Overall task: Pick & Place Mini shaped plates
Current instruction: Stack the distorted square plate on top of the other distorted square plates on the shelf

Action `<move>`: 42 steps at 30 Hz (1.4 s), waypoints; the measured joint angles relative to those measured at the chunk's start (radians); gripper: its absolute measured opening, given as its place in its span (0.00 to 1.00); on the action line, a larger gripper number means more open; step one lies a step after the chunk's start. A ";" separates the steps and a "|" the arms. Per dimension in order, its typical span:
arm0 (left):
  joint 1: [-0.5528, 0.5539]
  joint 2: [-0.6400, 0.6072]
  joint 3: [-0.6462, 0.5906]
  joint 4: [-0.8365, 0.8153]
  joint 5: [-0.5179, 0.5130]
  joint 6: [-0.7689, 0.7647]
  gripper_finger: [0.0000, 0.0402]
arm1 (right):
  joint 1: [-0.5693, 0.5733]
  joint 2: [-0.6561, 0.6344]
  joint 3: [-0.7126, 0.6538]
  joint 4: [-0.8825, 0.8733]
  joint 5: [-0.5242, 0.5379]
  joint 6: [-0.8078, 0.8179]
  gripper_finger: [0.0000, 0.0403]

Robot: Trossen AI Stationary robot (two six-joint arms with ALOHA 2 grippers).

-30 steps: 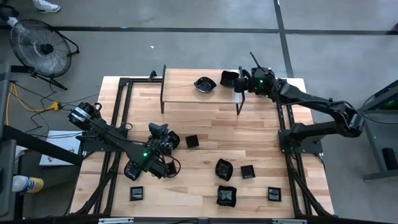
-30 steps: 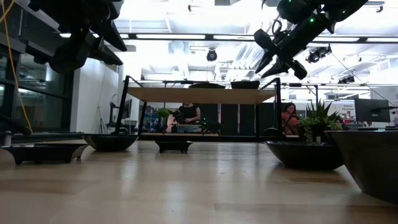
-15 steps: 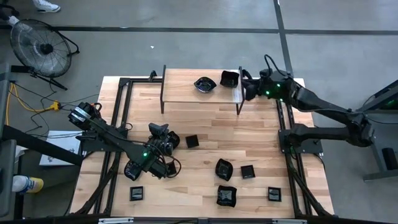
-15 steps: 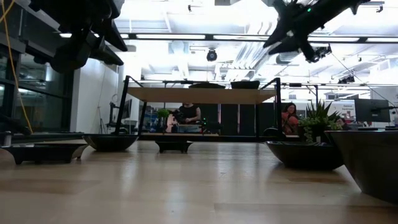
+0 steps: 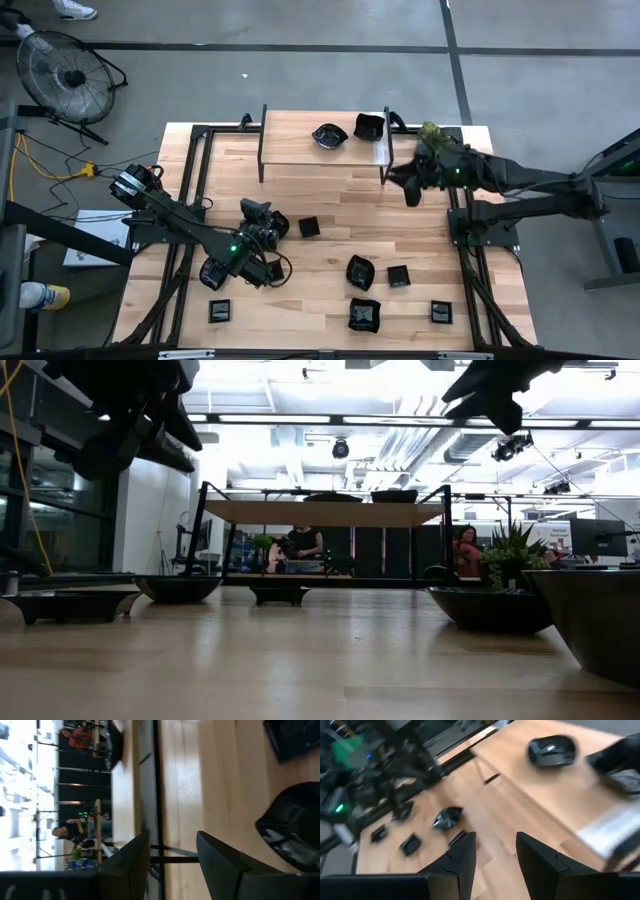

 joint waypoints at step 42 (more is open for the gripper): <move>0.000 0.000 0.000 0.160 0.130 0.034 0.39 | 0.777 0.654 0.000 0.167 -0.093 0.222 0.33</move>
